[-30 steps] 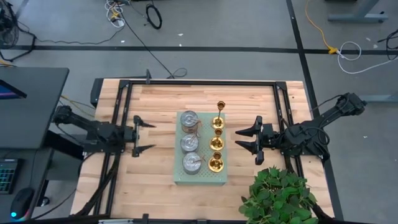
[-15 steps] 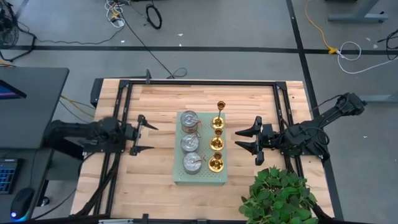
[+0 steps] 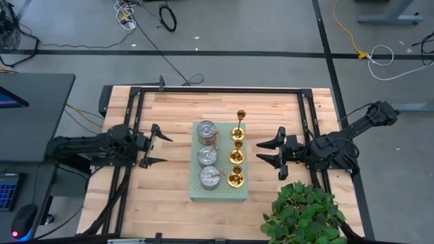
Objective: Pick & Place candle stick holders
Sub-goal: Return to Home Position
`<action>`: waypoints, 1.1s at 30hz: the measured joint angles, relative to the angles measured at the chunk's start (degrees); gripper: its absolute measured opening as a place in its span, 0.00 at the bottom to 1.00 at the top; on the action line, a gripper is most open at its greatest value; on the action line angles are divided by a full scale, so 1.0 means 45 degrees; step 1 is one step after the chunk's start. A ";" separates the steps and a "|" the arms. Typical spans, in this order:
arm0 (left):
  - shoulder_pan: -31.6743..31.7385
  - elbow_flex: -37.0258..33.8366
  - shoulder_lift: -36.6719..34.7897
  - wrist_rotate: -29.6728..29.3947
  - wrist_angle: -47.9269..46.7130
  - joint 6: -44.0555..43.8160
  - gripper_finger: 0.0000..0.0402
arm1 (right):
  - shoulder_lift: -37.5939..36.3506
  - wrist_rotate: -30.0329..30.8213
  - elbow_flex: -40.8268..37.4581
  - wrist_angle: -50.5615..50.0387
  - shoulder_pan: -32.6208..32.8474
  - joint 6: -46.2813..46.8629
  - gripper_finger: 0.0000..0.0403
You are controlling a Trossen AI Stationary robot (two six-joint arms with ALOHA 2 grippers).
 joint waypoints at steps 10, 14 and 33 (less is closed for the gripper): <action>-0.0005 -0.0015 0.0000 -0.0521 0.0067 -0.0008 0.99 | -0.0005 -0.1319 -0.0005 0.1178 0.0007 0.2177 0.46; -0.0005 -0.0019 0.0000 -0.0524 0.0092 -0.0008 0.99 | -0.0005 -0.2788 -0.0005 0.1371 0.0007 0.3042 0.46; -0.0005 -0.0019 0.0000 -0.0534 0.0165 0.0002 0.99 | -0.0296 -0.1147 -0.0562 -0.0446 -0.0712 -0.2310 0.46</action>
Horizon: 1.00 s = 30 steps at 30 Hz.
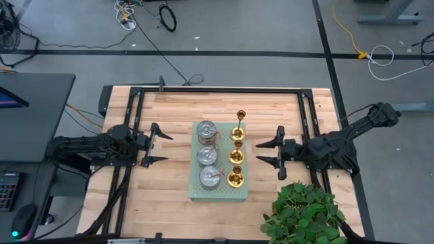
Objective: Pick & Place candle stick holders
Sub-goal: Return to Home Position
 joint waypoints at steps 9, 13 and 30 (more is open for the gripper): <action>0.0000 0.0000 0.0000 0.0008 0.0014 0.0010 0.99 | -0.4790 -0.2669 -0.5286 0.3531 -0.2201 -0.0495 0.46; 0.0000 0.0000 -0.0002 0.0031 0.0030 0.0012 0.99 | -0.6734 -0.3091 -0.7471 0.4178 -0.2607 -0.0531 0.46; 0.0000 0.0000 -0.0034 0.0049 0.0017 0.0005 0.99 | -0.6917 -0.1868 -0.7429 0.0315 -0.2880 0.1710 0.46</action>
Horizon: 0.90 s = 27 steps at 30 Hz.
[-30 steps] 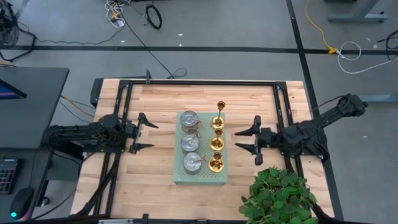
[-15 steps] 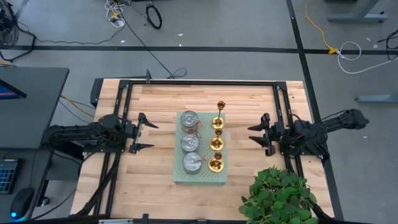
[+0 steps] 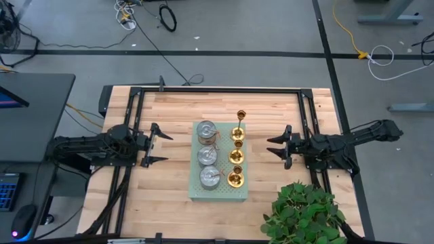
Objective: Pick & Place candle stick holders
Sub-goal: Return to Home Position
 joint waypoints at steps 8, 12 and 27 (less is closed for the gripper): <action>0.0000 0.0000 0.0005 0.0000 0.0007 0.0000 0.99 | -0.0010 0.0015 -0.0002 0.0016 0.0000 -0.1146 0.46; 0.0000 0.0000 0.0005 -0.0005 0.0007 -0.0004 0.99 | -0.0010 0.0029 0.0000 0.0026 0.0000 -0.1395 0.46; -0.0005 0.0000 0.0010 -0.0005 0.0012 -0.0005 0.99 | -0.0010 0.0029 0.0001 0.0029 0.0000 -0.1407 0.46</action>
